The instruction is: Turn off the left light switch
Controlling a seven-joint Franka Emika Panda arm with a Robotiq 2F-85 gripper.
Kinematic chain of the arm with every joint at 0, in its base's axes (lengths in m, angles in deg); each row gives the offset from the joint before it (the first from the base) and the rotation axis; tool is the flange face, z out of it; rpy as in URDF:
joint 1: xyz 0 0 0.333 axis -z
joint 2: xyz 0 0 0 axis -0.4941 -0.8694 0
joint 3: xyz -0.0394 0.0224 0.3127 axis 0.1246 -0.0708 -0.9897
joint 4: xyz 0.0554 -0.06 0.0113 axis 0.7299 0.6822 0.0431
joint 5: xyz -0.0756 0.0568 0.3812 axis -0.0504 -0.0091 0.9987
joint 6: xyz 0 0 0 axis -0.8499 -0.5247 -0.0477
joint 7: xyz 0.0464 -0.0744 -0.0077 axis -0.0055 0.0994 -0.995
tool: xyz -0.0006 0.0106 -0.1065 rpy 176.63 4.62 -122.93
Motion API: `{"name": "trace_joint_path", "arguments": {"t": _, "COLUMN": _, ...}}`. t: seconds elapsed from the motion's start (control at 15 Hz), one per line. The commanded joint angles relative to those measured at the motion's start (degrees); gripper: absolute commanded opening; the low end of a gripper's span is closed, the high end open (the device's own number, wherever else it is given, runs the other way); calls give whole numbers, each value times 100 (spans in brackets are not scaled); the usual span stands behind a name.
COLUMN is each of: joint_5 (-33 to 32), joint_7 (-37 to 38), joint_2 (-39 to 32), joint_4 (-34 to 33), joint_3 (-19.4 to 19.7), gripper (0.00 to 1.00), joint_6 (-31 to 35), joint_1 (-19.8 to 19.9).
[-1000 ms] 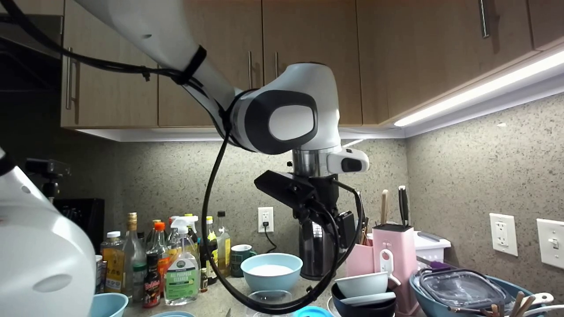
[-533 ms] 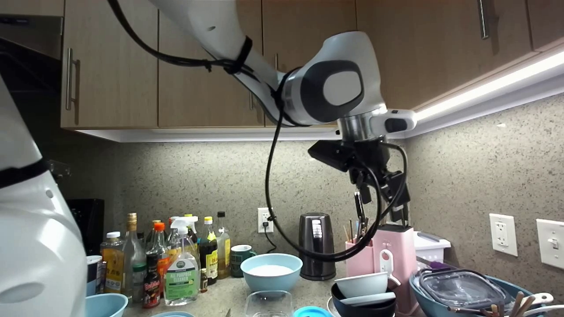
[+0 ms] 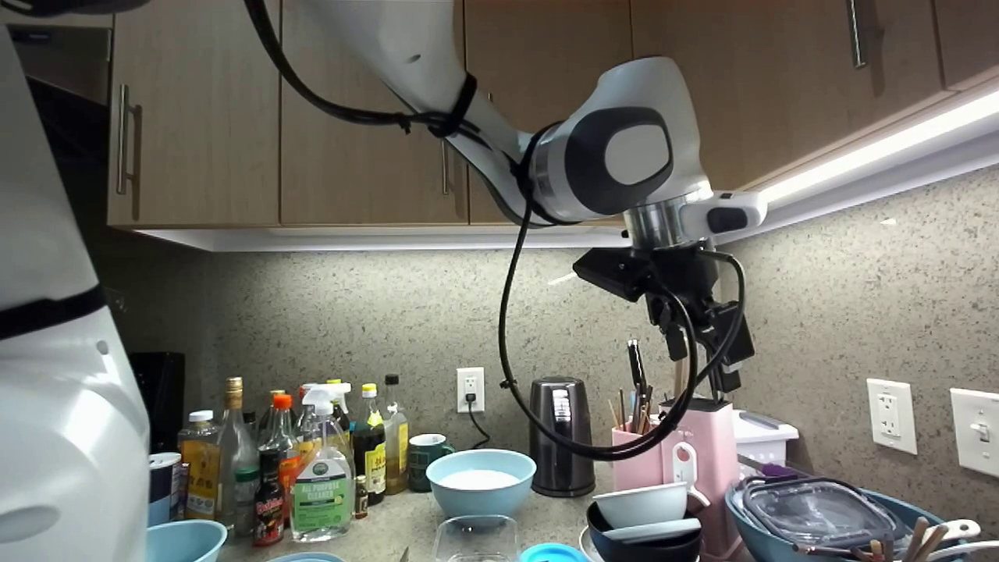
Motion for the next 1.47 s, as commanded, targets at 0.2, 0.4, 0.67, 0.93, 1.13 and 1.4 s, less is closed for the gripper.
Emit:
{"name": "trace_joint_path", "arguments": {"t": 0.2, "joint_5": -373, "joint_7": 1714, "joint_2": -1503, "joint_4": -1581, "joint_3": 162, "gripper": 100, "joint_6": 1, "joint_1": 315}}
{"name": "trace_joint_path", "arguments": {"t": 0.4, "joint_5": -380, "joint_7": 1717, "joint_2": -1499, "joint_4": -1608, "joint_3": 397, "gripper": 100, "joint_6": 2, "joint_1": 171}}
{"name": "trace_joint_path", "arguments": {"t": 0.67, "joint_5": -296, "joint_7": 1018, "joint_2": -1710, "joint_4": -1593, "joint_3": 436, "gripper": 100, "joint_6": 392, "joint_1": 91}}
{"name": "trace_joint_path", "arguments": {"t": 0.93, "joint_5": -664, "joint_7": 671, "joint_2": -2291, "joint_4": -1756, "joint_3": 544, "gripper": 100, "joint_6": 613, "joint_1": 66}}
{"name": "trace_joint_path", "arguments": {"t": 1.13, "joint_5": -742, "joint_7": 714, "joint_2": -2728, "joint_4": -1819, "joint_3": 705, "gripper": 100, "joint_6": 791, "joint_1": 59}}
{"name": "trace_joint_path", "arguments": {"t": 1.4, "joint_5": -453, "joint_7": 749, "joint_2": -2944, "joint_4": -1830, "joint_3": 849, "gripper": 100, "joint_6": 952, "joint_1": 7}}
